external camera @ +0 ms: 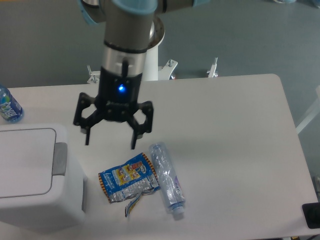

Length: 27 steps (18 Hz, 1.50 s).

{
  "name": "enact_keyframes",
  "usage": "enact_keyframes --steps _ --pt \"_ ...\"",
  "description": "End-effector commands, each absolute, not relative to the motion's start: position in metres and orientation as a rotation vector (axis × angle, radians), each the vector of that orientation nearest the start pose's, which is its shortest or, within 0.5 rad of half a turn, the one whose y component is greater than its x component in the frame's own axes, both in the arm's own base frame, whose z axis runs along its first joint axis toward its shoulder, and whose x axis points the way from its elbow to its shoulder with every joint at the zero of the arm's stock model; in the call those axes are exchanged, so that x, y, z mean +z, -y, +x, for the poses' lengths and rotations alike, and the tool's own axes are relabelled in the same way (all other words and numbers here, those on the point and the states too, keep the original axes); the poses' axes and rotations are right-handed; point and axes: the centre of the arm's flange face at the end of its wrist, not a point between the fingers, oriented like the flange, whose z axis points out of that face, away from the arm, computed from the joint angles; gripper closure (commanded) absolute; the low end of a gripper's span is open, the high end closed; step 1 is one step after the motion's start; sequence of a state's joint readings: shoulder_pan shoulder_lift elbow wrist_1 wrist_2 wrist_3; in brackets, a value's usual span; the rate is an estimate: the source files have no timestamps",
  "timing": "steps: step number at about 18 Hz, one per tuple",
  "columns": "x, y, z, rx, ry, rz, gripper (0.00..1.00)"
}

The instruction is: Open the trash can

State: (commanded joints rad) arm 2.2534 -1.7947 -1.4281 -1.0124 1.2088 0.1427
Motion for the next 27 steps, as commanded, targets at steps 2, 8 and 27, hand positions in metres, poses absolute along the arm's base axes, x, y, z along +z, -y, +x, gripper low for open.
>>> enact_keyframes --steps 2,8,27 --pt "0.504 -0.587 -0.257 -0.187 0.579 -2.501 0.00" --pt "0.497 -0.592 -0.256 -0.197 0.579 -2.512 0.00" --pt "0.483 -0.602 -0.245 -0.220 0.576 -2.535 0.00"
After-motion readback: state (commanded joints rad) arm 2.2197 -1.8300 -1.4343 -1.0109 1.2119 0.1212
